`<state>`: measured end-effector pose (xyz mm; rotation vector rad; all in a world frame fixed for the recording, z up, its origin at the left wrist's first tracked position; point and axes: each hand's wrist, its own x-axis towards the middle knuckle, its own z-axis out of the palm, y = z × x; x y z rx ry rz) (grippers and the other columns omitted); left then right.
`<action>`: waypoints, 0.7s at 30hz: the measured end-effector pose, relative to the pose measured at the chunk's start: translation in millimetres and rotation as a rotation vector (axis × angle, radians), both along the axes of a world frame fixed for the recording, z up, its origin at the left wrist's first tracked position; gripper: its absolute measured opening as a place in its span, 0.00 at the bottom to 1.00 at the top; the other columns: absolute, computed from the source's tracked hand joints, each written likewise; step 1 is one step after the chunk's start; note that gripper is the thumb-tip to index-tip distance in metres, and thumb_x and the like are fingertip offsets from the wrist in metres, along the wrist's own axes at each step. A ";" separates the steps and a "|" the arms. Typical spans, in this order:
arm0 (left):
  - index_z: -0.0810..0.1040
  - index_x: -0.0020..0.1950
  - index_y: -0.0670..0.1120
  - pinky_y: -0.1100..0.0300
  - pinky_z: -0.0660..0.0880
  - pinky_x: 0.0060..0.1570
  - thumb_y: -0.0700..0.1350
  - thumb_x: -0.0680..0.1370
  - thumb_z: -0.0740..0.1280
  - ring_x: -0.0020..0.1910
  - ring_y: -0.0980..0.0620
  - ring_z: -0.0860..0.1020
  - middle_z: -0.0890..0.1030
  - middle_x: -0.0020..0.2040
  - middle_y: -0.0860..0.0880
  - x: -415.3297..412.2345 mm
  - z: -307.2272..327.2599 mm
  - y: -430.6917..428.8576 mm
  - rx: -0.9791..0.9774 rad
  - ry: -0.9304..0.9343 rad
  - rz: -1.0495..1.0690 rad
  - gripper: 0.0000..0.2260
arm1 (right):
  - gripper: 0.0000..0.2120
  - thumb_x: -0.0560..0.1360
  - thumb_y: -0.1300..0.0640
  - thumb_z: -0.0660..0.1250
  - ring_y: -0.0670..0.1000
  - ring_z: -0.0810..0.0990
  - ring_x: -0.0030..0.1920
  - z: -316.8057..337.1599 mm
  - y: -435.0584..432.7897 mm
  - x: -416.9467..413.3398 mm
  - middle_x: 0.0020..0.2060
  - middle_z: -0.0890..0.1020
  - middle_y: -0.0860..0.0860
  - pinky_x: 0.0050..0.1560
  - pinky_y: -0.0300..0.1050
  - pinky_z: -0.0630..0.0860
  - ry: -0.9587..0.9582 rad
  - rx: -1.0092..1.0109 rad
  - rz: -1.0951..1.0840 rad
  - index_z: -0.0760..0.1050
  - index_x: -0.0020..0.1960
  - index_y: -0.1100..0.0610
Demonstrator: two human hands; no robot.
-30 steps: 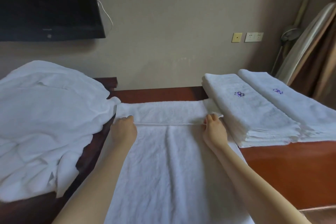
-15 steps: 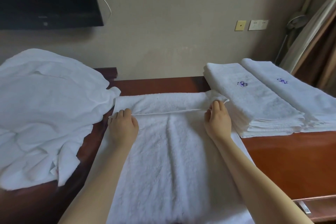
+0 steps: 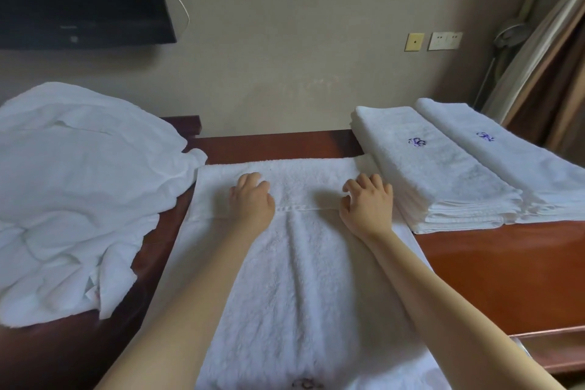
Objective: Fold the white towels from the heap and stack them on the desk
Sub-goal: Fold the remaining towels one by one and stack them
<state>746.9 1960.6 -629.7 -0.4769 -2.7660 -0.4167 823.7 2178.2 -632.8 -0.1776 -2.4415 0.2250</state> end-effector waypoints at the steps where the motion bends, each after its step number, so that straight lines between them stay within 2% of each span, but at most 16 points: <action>1: 0.75 0.65 0.45 0.52 0.59 0.67 0.43 0.80 0.57 0.74 0.50 0.57 0.64 0.74 0.48 -5.2 1.3 10.2 -0.005 -0.046 -0.049 0.15 | 0.07 0.66 0.64 0.68 0.60 0.77 0.45 -0.2 -2.5 -3.0 0.41 0.81 0.54 0.45 0.48 0.65 -0.047 -0.022 0.042 0.81 0.43 0.60; 3: 0.70 0.70 0.48 0.49 0.55 0.71 0.45 0.82 0.54 0.77 0.51 0.49 0.57 0.78 0.50 -15.3 -0.7 22.1 -0.029 -0.143 -0.099 0.17 | 0.13 0.70 0.65 0.65 0.60 0.76 0.54 1.8 -11.7 -9.2 0.51 0.81 0.56 0.50 0.50 0.69 -0.149 -0.085 0.152 0.80 0.53 0.62; 5: 0.65 0.74 0.50 0.46 0.53 0.73 0.48 0.83 0.51 0.78 0.51 0.46 0.52 0.79 0.50 -24.3 -9.4 21.0 -0.062 -0.260 -0.078 0.19 | 0.16 0.74 0.65 0.61 0.59 0.75 0.58 3.5 -23.1 -16.7 0.57 0.79 0.56 0.52 0.50 0.72 -0.211 -0.152 0.245 0.77 0.61 0.62; 8: 0.56 0.77 0.56 0.46 0.48 0.73 0.55 0.83 0.46 0.78 0.51 0.47 0.50 0.79 0.53 -29.2 -25.9 6.7 -0.160 -0.290 -0.008 0.22 | 0.20 0.78 0.63 0.58 0.57 0.73 0.63 6.9 -42.5 -31.3 0.66 0.74 0.55 0.55 0.48 0.71 -0.252 -0.205 0.310 0.70 0.69 0.60; 10: 0.54 0.77 0.58 0.46 0.47 0.73 0.58 0.81 0.46 0.78 0.51 0.47 0.50 0.79 0.54 -33.5 -30.6 -0.4 -0.170 -0.278 0.024 0.23 | 0.22 0.80 0.59 0.56 0.57 0.68 0.69 5.3 -54.3 -44.5 0.72 0.68 0.56 0.62 0.49 0.68 -0.318 -0.225 0.335 0.65 0.73 0.57; 13: 0.52 0.78 0.58 0.46 0.47 0.73 0.61 0.81 0.44 0.78 0.51 0.46 0.48 0.79 0.53 -38.4 -33.7 -10.6 -0.224 -0.283 0.080 0.25 | 0.22 0.82 0.49 0.52 0.55 0.60 0.74 -4.2 -62.9 -56.0 0.75 0.62 0.53 0.72 0.54 0.57 -0.504 -0.124 0.337 0.61 0.75 0.52; 16: 0.49 0.78 0.58 0.45 0.47 0.73 0.62 0.80 0.41 0.78 0.49 0.45 0.46 0.79 0.53 -39.2 -35.8 -13.9 -0.261 -0.299 0.090 0.26 | 0.25 0.81 0.39 0.45 0.53 0.56 0.75 -11.4 -45.6 -57.1 0.75 0.60 0.49 0.73 0.59 0.50 -0.604 0.016 0.245 0.59 0.75 0.47; 21: 0.50 0.77 0.58 0.45 0.48 0.73 0.62 0.80 0.41 0.77 0.50 0.46 0.47 0.79 0.53 -38.8 -38.8 -12.3 -0.249 -0.263 0.101 0.26 | 0.30 0.79 0.34 0.43 0.55 0.46 0.77 -15.7 13.8 -43.2 0.78 0.51 0.49 0.73 0.60 0.43 -0.674 -0.081 0.018 0.52 0.77 0.44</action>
